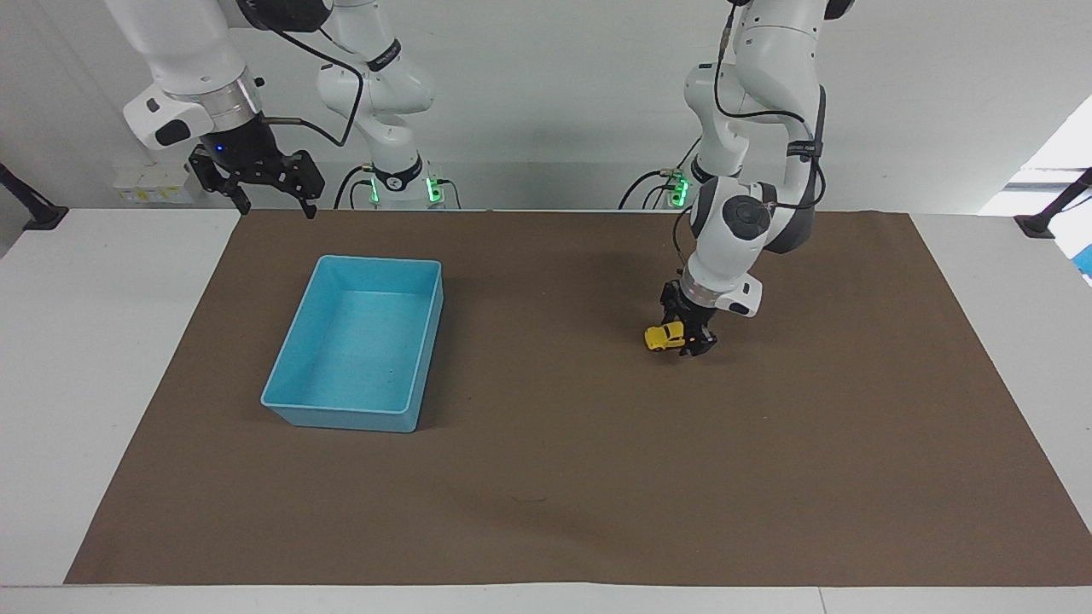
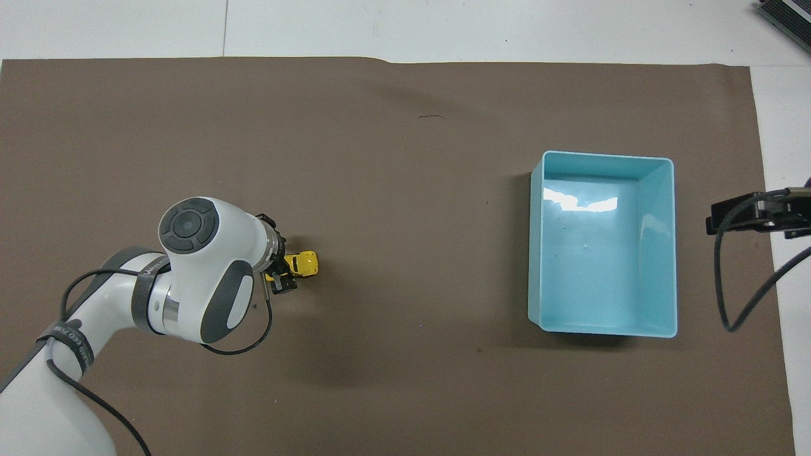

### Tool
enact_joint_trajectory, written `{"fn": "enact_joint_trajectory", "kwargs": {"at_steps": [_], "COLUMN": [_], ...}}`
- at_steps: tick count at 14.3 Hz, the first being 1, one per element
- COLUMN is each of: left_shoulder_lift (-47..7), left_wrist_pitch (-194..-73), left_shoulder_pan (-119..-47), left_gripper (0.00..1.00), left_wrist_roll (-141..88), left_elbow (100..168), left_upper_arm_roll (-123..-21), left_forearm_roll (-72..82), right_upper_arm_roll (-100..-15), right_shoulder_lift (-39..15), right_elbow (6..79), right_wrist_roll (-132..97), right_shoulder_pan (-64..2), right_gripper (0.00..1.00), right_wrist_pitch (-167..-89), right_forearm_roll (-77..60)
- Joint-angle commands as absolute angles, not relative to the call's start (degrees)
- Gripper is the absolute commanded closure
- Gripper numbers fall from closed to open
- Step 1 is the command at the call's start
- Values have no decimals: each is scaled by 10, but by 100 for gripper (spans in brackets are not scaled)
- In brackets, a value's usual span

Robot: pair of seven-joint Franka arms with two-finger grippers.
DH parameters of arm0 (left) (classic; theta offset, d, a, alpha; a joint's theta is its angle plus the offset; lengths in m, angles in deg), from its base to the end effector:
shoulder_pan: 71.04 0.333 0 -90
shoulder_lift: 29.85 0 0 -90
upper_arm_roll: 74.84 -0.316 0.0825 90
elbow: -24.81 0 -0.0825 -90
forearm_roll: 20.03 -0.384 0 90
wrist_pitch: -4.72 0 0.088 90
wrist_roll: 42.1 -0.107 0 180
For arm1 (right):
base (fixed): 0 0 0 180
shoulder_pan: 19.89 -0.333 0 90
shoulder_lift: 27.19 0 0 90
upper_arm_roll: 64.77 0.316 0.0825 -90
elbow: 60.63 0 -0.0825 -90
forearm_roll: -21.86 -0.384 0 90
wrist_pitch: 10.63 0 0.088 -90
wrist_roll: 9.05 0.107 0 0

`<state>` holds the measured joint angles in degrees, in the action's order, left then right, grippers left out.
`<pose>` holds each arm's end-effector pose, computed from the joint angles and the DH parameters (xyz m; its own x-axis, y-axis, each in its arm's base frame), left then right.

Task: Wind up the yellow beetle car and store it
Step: 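Release the car and lift the left gripper away as it rolls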

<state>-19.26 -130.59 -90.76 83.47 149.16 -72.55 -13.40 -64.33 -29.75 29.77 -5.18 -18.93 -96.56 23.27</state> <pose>0.5169 -0.2103 0.3093 -0.3149 0.9462 -0.0739 0.9488 0.3119 -0.0496 0.5333 -0.0075 0.6394 0.9964 -0.0783 -0.0316 -0.0774 -0.9966 0.0271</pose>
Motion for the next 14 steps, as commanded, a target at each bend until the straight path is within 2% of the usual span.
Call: {"fn": "enact_joint_trajectory", "kwargs": {"at_steps": [1,5,10,14], "left_shoulder_lift": [-182,-190,-191,-212], "left_wrist_pitch": [-1263,-1255,-1213,-1200], "left_shoulder_pan": [-895,-894,-893,-891], "left_gripper": [0,0,0,0], "left_wrist_roll": [838,836,832,836], "left_elbow": [1452,1439,1376,1337], "left_upper_arm_roll": [-719,-719,-723,-735], "left_forearm_roll": [-142,-142,-142,-142], "right_upper_arm_roll": [-641,-641,-641,-641], "right_shoulder_lift": [-299,-299,-299,-299], "right_elbow": [299,299,299,299], "right_wrist_roll": [-62,-62,-62,-62], "right_shoulder_pan": [-183,-183,-183,-184], "right_gripper": [0,0,0,0], "right_wrist_pitch": [-967,-967,-967,-967], "right_forearm_roll": [229,229,229,229]}}
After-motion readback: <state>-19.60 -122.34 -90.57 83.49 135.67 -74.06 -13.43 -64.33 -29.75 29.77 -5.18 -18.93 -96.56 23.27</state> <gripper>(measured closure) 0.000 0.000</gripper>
